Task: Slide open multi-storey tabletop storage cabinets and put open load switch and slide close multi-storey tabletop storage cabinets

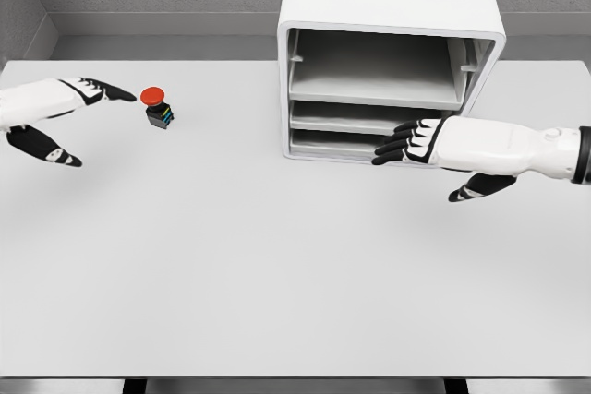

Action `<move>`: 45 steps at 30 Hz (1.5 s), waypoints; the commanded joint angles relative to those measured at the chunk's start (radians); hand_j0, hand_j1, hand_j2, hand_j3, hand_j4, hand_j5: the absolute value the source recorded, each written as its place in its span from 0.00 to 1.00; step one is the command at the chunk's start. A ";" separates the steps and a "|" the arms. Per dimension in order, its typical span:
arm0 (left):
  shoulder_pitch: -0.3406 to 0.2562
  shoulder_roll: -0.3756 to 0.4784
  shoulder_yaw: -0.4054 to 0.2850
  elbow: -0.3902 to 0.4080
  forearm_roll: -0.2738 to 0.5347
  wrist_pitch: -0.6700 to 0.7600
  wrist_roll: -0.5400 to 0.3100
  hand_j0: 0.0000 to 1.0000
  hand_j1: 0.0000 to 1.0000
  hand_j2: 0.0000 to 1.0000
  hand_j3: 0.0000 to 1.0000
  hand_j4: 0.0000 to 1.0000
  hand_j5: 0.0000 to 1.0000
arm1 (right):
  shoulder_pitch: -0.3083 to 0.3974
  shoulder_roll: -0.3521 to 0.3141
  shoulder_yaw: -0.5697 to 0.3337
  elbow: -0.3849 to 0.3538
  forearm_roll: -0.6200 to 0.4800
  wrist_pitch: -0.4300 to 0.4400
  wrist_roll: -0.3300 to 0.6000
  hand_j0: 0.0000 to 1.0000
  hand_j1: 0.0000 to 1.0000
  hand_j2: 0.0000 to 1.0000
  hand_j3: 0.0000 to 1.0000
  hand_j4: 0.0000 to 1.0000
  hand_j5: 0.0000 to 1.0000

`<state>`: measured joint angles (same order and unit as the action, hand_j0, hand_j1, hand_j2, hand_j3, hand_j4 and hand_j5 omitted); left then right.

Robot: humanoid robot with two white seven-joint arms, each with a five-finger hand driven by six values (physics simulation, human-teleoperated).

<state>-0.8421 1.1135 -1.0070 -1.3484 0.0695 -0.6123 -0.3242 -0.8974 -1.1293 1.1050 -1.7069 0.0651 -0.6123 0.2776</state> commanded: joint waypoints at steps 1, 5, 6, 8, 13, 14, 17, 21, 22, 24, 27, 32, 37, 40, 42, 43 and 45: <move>0.000 -0.004 0.004 -0.002 0.024 0.001 -0.033 1.00 1.00 1.00 1.00 1.00 1.00 | 0.000 0.002 -0.001 0.000 -0.007 0.001 0.000 1.00 1.00 1.00 1.00 1.00 1.00; -0.011 -0.024 0.005 0.018 -0.007 0.001 -0.045 1.00 1.00 1.00 1.00 1.00 1.00 | 0.002 0.023 -0.001 0.006 -0.010 0.001 -0.015 1.00 1.00 1.00 1.00 1.00 1.00; -0.031 -0.027 0.007 0.037 -0.008 0.001 -0.045 1.00 1.00 1.00 1.00 1.00 1.00 | 0.002 0.046 -0.002 0.007 -0.010 0.001 -0.020 1.00 1.00 1.00 1.00 1.00 1.00; -0.061 -0.087 0.005 0.101 -0.048 0.001 -0.062 1.00 1.00 1.00 1.00 1.00 1.00 | 0.000 0.052 -0.005 0.010 -0.011 0.001 -0.063 1.00 1.00 1.00 1.00 1.00 1.00; -0.126 -0.179 0.004 0.181 -0.163 0.001 -0.061 1.00 1.00 1.00 1.00 1.00 1.00 | 0.000 0.042 -0.033 0.007 -0.013 0.001 -0.215 1.00 1.00 1.00 1.00 1.00 1.00; -0.130 -0.210 0.004 0.212 -0.180 0.001 -0.061 1.00 1.00 1.00 1.00 1.00 1.00 | 0.000 0.046 -0.033 0.007 -0.013 0.001 -0.224 1.00 1.00 1.00 1.00 1.00 1.00; -0.147 -0.291 0.001 0.316 -0.197 0.001 -0.061 1.00 1.00 1.00 1.00 1.00 1.00 | 0.000 0.057 -0.030 0.009 -0.016 0.001 -0.224 1.00 1.00 1.00 1.00 1.00 1.00; -0.158 -0.354 0.001 0.437 -0.186 0.001 -0.059 1.00 1.00 1.00 1.00 1.00 1.00 | -0.002 0.091 -0.020 0.012 -0.033 0.001 -0.161 1.00 1.00 1.00 1.00 1.00 1.00; -0.158 -0.365 0.002 0.452 -0.185 0.001 -0.059 1.00 1.00 1.00 1.00 1.00 1.00 | -0.002 0.106 -0.020 0.012 -0.033 0.001 -0.107 1.00 1.00 1.00 1.00 1.00 1.00; -0.170 -0.383 0.002 0.494 -0.183 0.001 -0.059 1.00 1.00 1.00 1.00 1.00 1.00 | -0.005 0.111 -0.019 0.018 -0.031 0.001 -0.098 1.00 1.00 1.00 1.00 1.00 1.00; -0.172 -0.406 0.004 0.534 -0.177 0.001 -0.059 1.00 1.00 1.00 1.00 1.00 1.00 | -0.006 0.134 -0.020 0.019 -0.033 0.001 -0.098 1.00 1.00 1.00 1.00 1.00 1.00; -0.170 -0.416 0.013 0.538 -0.180 0.001 -0.059 1.00 1.00 1.00 1.00 1.00 1.00 | -0.014 0.157 -0.022 0.088 -0.041 0.001 -0.098 1.00 1.00 1.00 1.00 1.00 1.00; -0.170 -0.475 0.002 0.597 -0.189 0.001 -0.061 1.00 1.00 1.00 1.00 1.00 1.00 | -0.021 0.178 -0.033 0.144 -0.041 0.001 -0.071 1.00 1.00 1.00 1.00 1.00 1.00; -0.170 -0.480 0.001 0.598 -0.192 0.001 -0.062 1.00 1.00 1.00 1.00 1.00 1.00 | -0.028 0.220 -0.033 0.147 -0.039 0.001 -0.052 1.00 1.00 1.00 1.00 1.00 1.00; -0.170 -0.491 -0.001 0.612 -0.192 0.001 -0.064 1.00 1.00 1.00 1.00 1.00 1.00 | -0.043 0.236 -0.033 0.162 -0.038 0.001 -0.052 1.00 1.00 1.00 1.00 1.00 1.00; -0.170 -0.503 -0.001 0.634 -0.192 0.001 -0.064 1.00 1.00 1.00 1.00 1.00 1.00 | -0.046 0.276 -0.033 0.203 -0.034 0.001 -0.051 1.00 1.00 1.00 1.00 1.00 1.00; -0.170 -0.509 0.001 0.640 -0.206 0.001 -0.064 1.00 1.00 1.00 1.00 1.00 1.00 | -0.048 0.293 -0.033 0.220 -0.034 0.001 -0.046 1.00 1.00 1.00 1.00 1.00 1.00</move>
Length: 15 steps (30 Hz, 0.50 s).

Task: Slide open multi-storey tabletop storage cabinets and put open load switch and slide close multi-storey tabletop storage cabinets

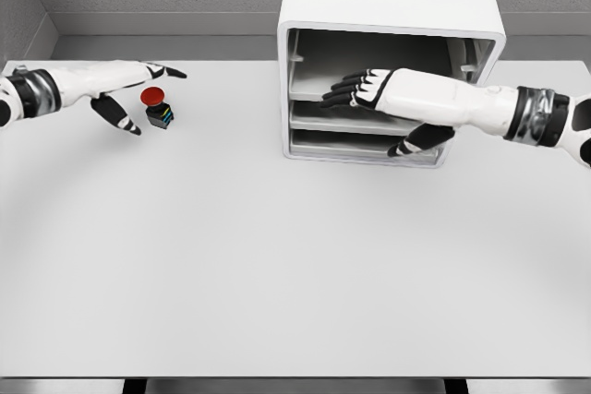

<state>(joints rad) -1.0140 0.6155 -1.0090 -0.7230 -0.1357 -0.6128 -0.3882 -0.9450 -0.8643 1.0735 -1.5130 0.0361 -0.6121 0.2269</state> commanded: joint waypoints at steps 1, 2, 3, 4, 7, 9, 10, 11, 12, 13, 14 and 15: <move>0.000 -0.013 0.001 0.016 -0.001 0.002 -0.001 1.00 1.00 1.00 1.00 1.00 1.00 | 0.000 0.027 -0.001 0.027 -0.007 0.001 0.006 1.00 1.00 1.00 1.00 1.00 1.00; 0.000 -0.013 0.003 0.016 -0.001 0.002 -0.001 1.00 1.00 1.00 1.00 1.00 1.00 | 0.000 0.025 -0.001 0.028 -0.009 0.001 0.006 1.00 1.00 1.00 1.00 1.00 1.00; -0.002 -0.016 0.003 0.033 -0.002 0.002 -0.001 1.00 1.00 1.00 1.00 1.00 1.00 | 0.000 0.025 -0.003 0.036 -0.009 0.001 0.022 1.00 1.00 1.00 1.00 1.00 1.00; -0.003 -0.030 0.001 0.057 -0.002 0.002 -0.001 1.00 1.00 1.00 1.00 1.00 1.00 | 0.002 0.025 -0.007 0.045 -0.009 0.001 0.025 1.00 1.00 1.00 1.00 1.00 1.00; -0.014 -0.039 0.001 0.063 -0.027 0.002 -0.001 1.00 1.00 1.00 1.00 1.00 1.00 | 0.000 0.022 -0.014 0.074 -0.009 0.001 0.026 1.00 1.00 1.00 1.00 1.00 1.00; -0.029 -0.048 0.001 0.079 -0.045 0.002 -0.006 1.00 1.00 1.00 1.00 1.00 1.00 | -0.002 0.024 -0.014 0.074 -0.009 0.001 0.042 1.00 1.00 1.00 1.00 1.00 1.00; -0.031 -0.051 0.001 0.083 -0.045 0.002 -0.006 1.00 1.00 1.00 1.00 1.00 1.00 | -0.002 0.024 -0.014 0.074 -0.009 0.001 0.045 1.00 1.00 1.00 1.00 1.00 1.00; -0.032 -0.056 0.001 0.085 -0.047 0.002 -0.006 1.00 1.00 1.00 1.00 1.00 1.00 | -0.002 0.025 -0.014 0.083 -0.009 0.001 0.046 1.00 1.00 1.00 1.00 1.00 1.00; -0.032 -0.060 0.000 0.085 -0.047 0.002 -0.006 1.00 1.00 1.00 1.00 1.00 1.00 | -0.002 0.027 -0.023 0.105 -0.009 0.001 0.065 1.00 1.00 1.00 1.00 1.00 1.00; -0.035 -0.065 0.000 0.086 -0.059 0.002 -0.006 1.00 1.00 1.00 1.00 1.00 1.00 | 0.000 0.031 -0.023 0.109 -0.009 0.001 0.065 1.00 1.00 1.00 1.00 1.00 1.00; -0.035 -0.068 0.001 0.088 -0.068 0.002 -0.006 1.00 1.00 1.00 1.00 1.00 1.00 | 0.000 0.039 -0.023 0.111 -0.009 0.001 0.065 1.00 1.00 1.00 1.00 1.00 1.00; -0.035 -0.079 0.000 0.102 -0.070 0.002 -0.006 1.00 1.00 1.00 1.00 1.00 1.00 | 0.000 0.041 -0.023 0.111 -0.009 0.001 0.065 1.00 1.00 1.00 1.00 1.00 1.00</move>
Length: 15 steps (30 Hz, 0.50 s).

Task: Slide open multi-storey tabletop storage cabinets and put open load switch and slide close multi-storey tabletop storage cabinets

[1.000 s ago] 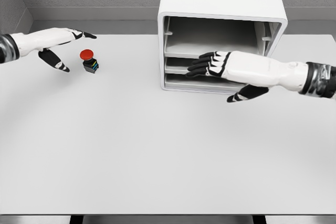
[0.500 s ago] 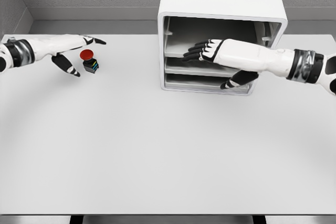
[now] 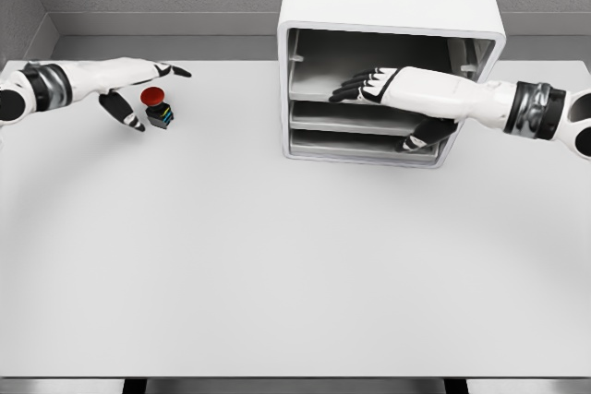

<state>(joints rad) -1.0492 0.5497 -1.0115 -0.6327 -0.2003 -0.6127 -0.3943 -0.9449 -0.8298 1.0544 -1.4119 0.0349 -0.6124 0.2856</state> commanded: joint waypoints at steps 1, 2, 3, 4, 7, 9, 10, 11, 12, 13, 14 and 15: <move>-0.002 -0.017 0.004 0.018 -0.011 0.002 0.000 1.00 1.00 1.00 1.00 1.00 1.00 | 0.000 0.008 -0.004 0.010 -0.009 0.001 0.006 1.00 1.00 1.00 1.00 1.00 1.00; -0.008 -0.020 0.004 0.021 -0.022 0.002 0.000 1.00 1.00 1.00 1.00 1.00 1.00 | -0.002 0.021 -0.004 0.011 -0.007 0.001 0.007 1.00 1.00 1.00 1.00 1.00 1.00; -0.008 -0.020 0.004 0.022 -0.025 0.002 0.000 1.00 1.00 1.00 1.00 1.00 1.00 | 0.000 0.029 -0.004 0.013 -0.007 0.001 0.015 1.00 1.00 1.00 1.00 1.00 1.00; -0.006 -0.019 0.004 0.022 -0.025 0.002 0.000 0.97 0.97 0.97 0.97 0.97 0.97 | -0.002 0.040 -0.004 0.016 -0.007 0.001 0.021 1.00 1.00 1.00 1.00 1.00 1.00; -0.006 -0.016 0.002 0.030 -0.027 0.002 0.000 0.91 0.91 0.91 0.91 0.91 0.91 | -0.003 0.043 -0.008 0.044 -0.007 0.001 0.024 1.00 1.00 1.00 1.00 1.00 1.00; -0.006 -0.016 0.002 0.031 -0.027 0.002 0.000 0.85 0.85 0.85 0.85 0.85 0.85 | -0.003 0.055 -0.020 0.093 -0.007 0.001 0.035 1.00 1.00 1.00 1.00 1.00 1.00; -0.006 -0.014 0.002 0.031 -0.027 0.002 0.000 0.82 0.82 0.82 0.82 0.82 0.82 | -0.003 0.064 -0.025 0.114 -0.007 0.001 0.037 1.00 1.00 1.00 1.00 1.00 1.00; -0.005 -0.013 0.002 0.031 -0.027 0.002 0.000 0.79 0.79 0.79 0.79 0.79 0.79 | -0.005 0.064 -0.025 0.122 -0.007 0.001 0.037 1.00 1.00 1.00 1.00 1.00 1.00; -0.005 -0.011 0.002 0.031 -0.027 0.002 0.000 0.76 0.76 0.76 0.76 0.76 0.76 | -0.006 0.066 -0.025 0.125 -0.007 0.001 0.043 1.00 1.00 1.00 1.00 1.00 1.00; -0.005 -0.011 0.002 0.031 -0.027 0.002 0.000 0.75 0.75 0.75 0.75 0.75 0.75 | -0.006 0.078 -0.025 0.134 -0.007 0.001 0.049 1.00 1.00 1.00 1.00 1.00 1.00; -0.005 -0.011 0.002 0.031 -0.027 0.002 0.000 0.73 0.73 0.73 0.73 0.73 0.73 | -0.005 0.092 -0.024 0.143 -0.006 0.001 0.052 1.00 1.00 1.00 1.00 1.00 1.00; -0.005 -0.011 0.002 0.030 -0.027 0.002 0.000 0.72 0.72 0.72 0.72 0.72 0.72 | -0.005 0.094 -0.024 0.148 -0.006 0.001 0.052 1.00 1.00 1.00 1.00 1.00 1.00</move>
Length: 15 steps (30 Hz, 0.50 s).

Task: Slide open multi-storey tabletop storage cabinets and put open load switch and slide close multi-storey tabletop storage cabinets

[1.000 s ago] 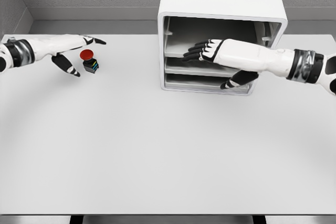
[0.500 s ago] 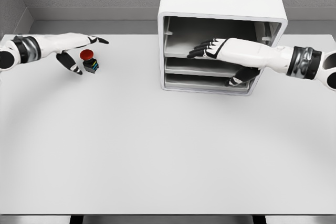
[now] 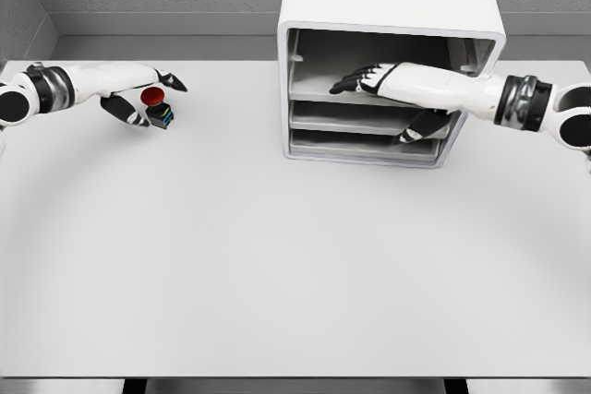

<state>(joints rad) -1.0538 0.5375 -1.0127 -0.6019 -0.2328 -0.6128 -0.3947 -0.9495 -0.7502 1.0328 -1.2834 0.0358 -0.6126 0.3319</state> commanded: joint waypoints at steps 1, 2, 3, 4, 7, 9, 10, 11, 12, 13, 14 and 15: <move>0.000 0.001 0.003 0.001 0.006 0.002 0.000 0.72 0.72 0.72 0.72 0.72 0.72 | 0.000 0.014 -0.002 0.019 -0.007 0.002 0.006 1.00 1.00 1.00 1.00 1.00 1.00; 0.000 0.001 0.003 0.001 0.006 0.002 0.000 0.72 0.72 0.72 0.72 0.72 0.72 | 0.003 0.014 -0.002 0.021 -0.007 0.002 0.006 1.00 1.00 1.00 1.00 1.00 1.00; 0.000 0.001 0.003 0.001 0.006 0.002 0.000 0.72 0.72 0.72 0.72 0.72 0.72 | 0.005 0.015 -0.002 0.021 -0.007 0.002 0.006 1.00 1.00 1.00 1.00 1.00 1.00; 0.000 0.001 0.003 -0.001 0.006 0.002 0.000 0.72 0.72 0.72 0.72 0.72 0.72 | 0.006 0.014 -0.002 0.027 -0.007 0.002 0.006 1.00 1.00 1.00 1.00 1.00 1.00; 0.002 -0.001 0.003 0.001 0.006 0.002 0.000 0.72 0.72 0.72 0.72 0.72 0.72 | 0.006 0.026 -0.002 0.041 -0.005 0.002 0.013 1.00 1.00 1.00 1.00 1.00 1.00; 0.002 -0.001 0.002 -0.001 0.006 0.002 0.000 0.70 0.70 0.70 0.70 0.70 0.70 | 0.008 0.026 -0.002 0.041 -0.004 0.002 0.016 1.00 1.00 1.00 1.00 1.00 1.00; 0.002 -0.001 0.002 0.001 0.006 0.002 0.000 0.70 0.70 0.70 0.70 0.70 0.70 | 0.009 0.026 -0.002 0.041 -0.002 0.002 0.016 1.00 1.00 1.00 1.00 1.00 1.00; 0.002 -0.001 0.002 0.001 0.006 0.002 0.000 0.70 0.70 0.70 0.70 0.70 0.70 | 0.009 0.025 -0.002 0.039 -0.001 0.002 0.016 1.00 1.00 1.00 1.00 1.00 1.00; 0.002 -0.001 0.002 -0.001 0.006 0.002 0.000 0.69 0.69 0.69 0.69 0.69 0.69 | 0.011 0.025 -0.002 0.038 0.001 0.002 0.016 1.00 1.00 1.00 1.00 1.00 1.00; 0.003 -0.001 0.002 0.001 0.006 0.002 0.000 0.67 0.67 0.67 0.67 0.67 0.67 | 0.012 0.025 -0.002 0.038 0.001 0.002 0.016 1.00 1.00 1.00 1.00 1.00 1.00; 0.003 -0.001 0.002 0.001 0.006 0.002 0.000 0.66 0.66 0.66 0.66 0.66 0.66 | 0.014 0.025 -0.002 0.038 0.001 0.002 0.016 1.00 1.00 1.00 1.00 1.00 1.00; 0.003 -0.001 0.003 -0.001 0.006 0.002 0.000 0.63 0.63 0.63 0.63 0.63 0.63 | 0.014 0.026 -0.002 0.038 0.001 0.002 0.016 1.00 1.00 1.00 1.00 1.00 1.00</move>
<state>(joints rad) -1.0508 0.5371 -1.0136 -0.6018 -0.2330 -0.6128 -0.3947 -0.9357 -0.7256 1.0270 -1.2467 0.0204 -0.6069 0.3462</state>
